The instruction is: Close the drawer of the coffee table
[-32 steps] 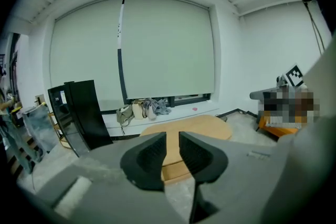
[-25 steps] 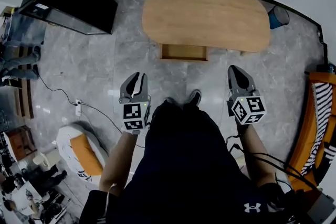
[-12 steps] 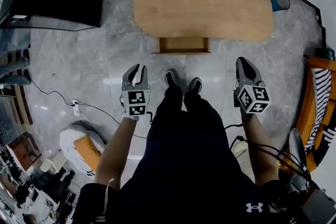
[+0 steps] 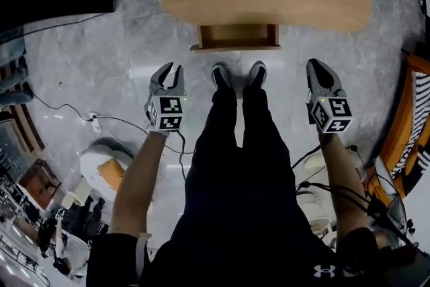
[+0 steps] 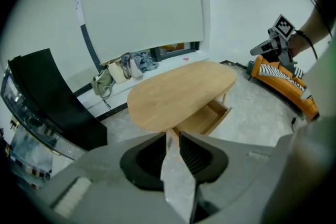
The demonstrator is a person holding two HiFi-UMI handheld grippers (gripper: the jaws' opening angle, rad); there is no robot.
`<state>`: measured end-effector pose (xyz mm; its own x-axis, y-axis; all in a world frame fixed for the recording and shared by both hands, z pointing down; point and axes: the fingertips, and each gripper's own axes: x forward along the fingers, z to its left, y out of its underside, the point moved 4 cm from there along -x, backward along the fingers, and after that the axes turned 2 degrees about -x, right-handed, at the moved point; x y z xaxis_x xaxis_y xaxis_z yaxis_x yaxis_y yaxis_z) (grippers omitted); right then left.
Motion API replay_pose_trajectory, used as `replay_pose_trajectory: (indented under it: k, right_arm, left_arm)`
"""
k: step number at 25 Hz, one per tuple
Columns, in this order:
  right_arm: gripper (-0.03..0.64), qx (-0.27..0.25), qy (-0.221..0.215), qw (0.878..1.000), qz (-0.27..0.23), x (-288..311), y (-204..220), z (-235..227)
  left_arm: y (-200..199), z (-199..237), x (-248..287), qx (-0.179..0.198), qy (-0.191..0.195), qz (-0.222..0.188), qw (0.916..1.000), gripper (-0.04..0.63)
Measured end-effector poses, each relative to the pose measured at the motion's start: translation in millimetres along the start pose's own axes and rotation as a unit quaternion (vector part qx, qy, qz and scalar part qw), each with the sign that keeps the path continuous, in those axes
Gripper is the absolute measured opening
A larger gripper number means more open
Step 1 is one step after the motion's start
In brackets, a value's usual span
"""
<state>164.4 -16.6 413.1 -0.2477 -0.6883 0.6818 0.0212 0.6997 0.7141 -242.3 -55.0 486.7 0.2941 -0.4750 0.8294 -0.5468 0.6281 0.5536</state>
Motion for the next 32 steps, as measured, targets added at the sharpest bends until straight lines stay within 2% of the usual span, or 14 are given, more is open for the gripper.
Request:
replay_pose_trajectory:
  k: [6,13,16,20,23,27,30,32]
  right_arm:
    - [0.021,-0.026,-0.036,0.998,0.036,55.4,72.1,-25.9]
    - [0.041,-0.043,-0.06,0.996,0.05,98.5,119.1,-41.9]
    - [0.046,-0.054,-0.068,0.995,0.056,112.4,143.7,-45.7]
    - [0.07,-0.071,-0.075,0.992,0.066,127.8,174.8,-54.2]
    - [0.104,-0.085,-0.081,0.991,0.068,137.2,192.1,-54.5]
    - [0.157,-0.134,-0.102,0.982,0.083,152.3,214.8,-51.6]
    - [0.167,-0.172,-0.109,0.974,0.096,163.1,235.9,-55.2]
    - [0.169,-0.176,-0.111,0.973,0.101,170.7,250.9,-59.0]
  left_arm:
    - [44.5,-21.3,61.2,0.006,0.011,0.033,0.9994,0.109]
    - [69.8,-20.6,110.5,0.016,0.011,0.043,0.9989,0.117]
    - [79.8,-20.0,128.7,0.031,0.013,0.044,0.9985,0.123]
    - [104.4,-27.1,155.5,0.04,0.019,0.053,0.9976,0.126]
    - [131.1,-27.9,173.8,0.042,0.022,0.072,0.9963,0.154]
    - [160.6,-20.5,199.1,0.043,0.024,0.097,0.9941,0.163]
    - [178.6,-20.1,216.2,0.029,0.023,0.108,0.9935,0.163]
    - [184.2,-21.6,226.1,0.031,0.022,0.107,0.9935,0.163]
